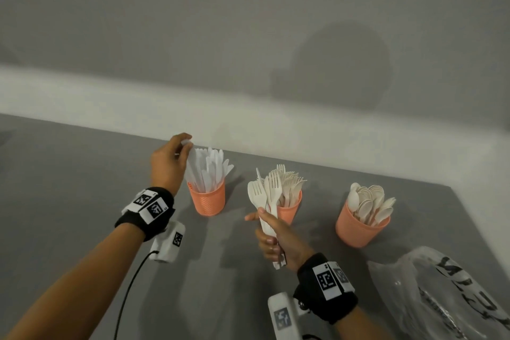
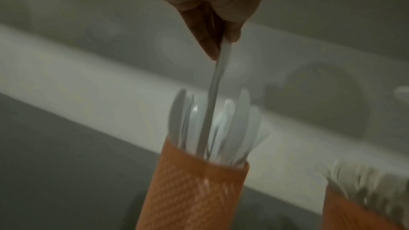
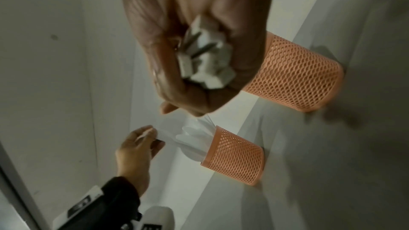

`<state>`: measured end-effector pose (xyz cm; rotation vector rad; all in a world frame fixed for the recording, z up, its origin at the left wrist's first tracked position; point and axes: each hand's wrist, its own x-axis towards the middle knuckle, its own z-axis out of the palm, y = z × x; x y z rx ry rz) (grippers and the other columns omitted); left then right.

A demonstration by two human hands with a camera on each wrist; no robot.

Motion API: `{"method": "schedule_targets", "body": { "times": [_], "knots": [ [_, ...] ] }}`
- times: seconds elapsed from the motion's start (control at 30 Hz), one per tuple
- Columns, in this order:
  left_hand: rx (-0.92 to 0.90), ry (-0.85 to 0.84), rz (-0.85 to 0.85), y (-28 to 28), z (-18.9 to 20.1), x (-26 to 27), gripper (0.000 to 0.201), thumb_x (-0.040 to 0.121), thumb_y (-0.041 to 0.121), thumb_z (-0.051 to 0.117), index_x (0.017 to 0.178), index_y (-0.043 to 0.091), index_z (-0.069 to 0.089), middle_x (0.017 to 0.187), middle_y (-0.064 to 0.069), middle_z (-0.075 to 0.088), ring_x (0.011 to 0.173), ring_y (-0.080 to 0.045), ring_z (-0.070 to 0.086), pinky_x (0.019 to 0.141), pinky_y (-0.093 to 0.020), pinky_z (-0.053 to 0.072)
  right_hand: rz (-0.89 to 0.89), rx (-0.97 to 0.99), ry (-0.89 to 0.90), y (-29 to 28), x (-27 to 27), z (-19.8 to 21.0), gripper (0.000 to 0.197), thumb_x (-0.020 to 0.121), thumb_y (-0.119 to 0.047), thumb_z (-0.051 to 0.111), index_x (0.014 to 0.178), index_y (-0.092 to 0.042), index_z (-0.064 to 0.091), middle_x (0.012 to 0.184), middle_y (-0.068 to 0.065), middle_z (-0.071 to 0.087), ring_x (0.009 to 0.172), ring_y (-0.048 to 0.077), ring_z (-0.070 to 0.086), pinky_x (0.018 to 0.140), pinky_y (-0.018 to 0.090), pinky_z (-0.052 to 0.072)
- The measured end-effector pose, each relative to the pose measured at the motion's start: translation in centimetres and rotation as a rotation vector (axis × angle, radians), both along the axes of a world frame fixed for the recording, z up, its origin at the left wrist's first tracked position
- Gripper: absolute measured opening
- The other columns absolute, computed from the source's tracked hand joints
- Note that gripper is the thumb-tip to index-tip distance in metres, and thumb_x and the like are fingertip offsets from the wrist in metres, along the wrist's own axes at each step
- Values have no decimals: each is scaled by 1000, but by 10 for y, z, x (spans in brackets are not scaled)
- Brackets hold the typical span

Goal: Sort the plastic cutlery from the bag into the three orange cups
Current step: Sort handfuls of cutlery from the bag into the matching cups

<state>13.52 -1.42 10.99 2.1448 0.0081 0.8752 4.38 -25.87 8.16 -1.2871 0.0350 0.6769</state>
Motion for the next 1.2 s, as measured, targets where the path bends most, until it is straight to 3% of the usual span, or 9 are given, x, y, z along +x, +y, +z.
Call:
{"method": "schedule_targets", "body": {
  "times": [0.2,0.3,0.43,0.5,0.6,0.77,0.9,1.03,1.2],
  "knots": [
    [382,146,18,-4,-46,-7,26,89,20,53,99,4,71,85,-15,71,86,-38,61,60,-35,46,30,38,33,-4,1,-1,32,97,-41,35,104,-18,58,42,-8,27,31,2,24,35,14,23],
    [537,126,69,-4,-43,-8,36,88,29,46,104,7,69,106,-17,67,92,-39,54,68,-42,45,43,35,24,-4,2,-3,34,97,-42,36,110,-19,58,44,-8,28,32,2,24,35,15,24],
    [198,37,26,-28,-8,-17,30,93,17,50,118,6,62,109,-18,60,89,-26,55,75,-33,44,38,-7,-32,1,3,-7,33,97,-41,38,116,-24,58,47,-8,29,36,3,25,36,15,25],
    [7,65,-101,-48,9,-26,21,92,14,53,101,5,69,94,-9,67,74,-16,56,67,-24,46,30,-72,-76,5,3,-8,31,97,-41,39,117,-27,57,49,-8,30,39,3,27,39,16,26],
    [-85,372,-269,-73,16,-33,13,88,21,60,81,15,69,74,8,65,67,-4,56,59,-7,41,25,-143,-132,10,1,-8,28,97,-40,40,116,-30,57,52,-8,32,41,4,29,40,17,28],
    [-173,532,-349,-87,-1,-31,16,85,17,65,69,12,61,66,1,59,63,-12,53,64,-20,43,13,-127,-128,9,-4,-8,25,96,-44,40,110,-33,59,57,-5,36,42,4,32,40,17,30],
    [-384,564,-386,-89,12,-30,19,90,11,57,71,11,55,65,-3,59,47,2,56,51,-11,45,-13,-45,-63,2,-5,-8,33,95,-48,38,111,-26,57,57,-5,41,39,2,33,38,15,31],
    [-517,424,-370,-74,48,-18,20,95,8,50,75,13,50,66,-8,60,44,-3,60,52,-21,51,-18,-41,-60,2,-7,-8,30,95,-45,39,105,-22,56,56,-5,38,38,2,33,37,15,31],
    [-449,-38,-206,-23,103,-6,20,91,6,54,81,23,51,72,-3,61,54,-3,63,58,-21,56,-18,-75,-94,2,-7,-13,30,97,-39,41,111,-15,53,51,-8,36,37,3,29,37,17,27]
  ]
}}
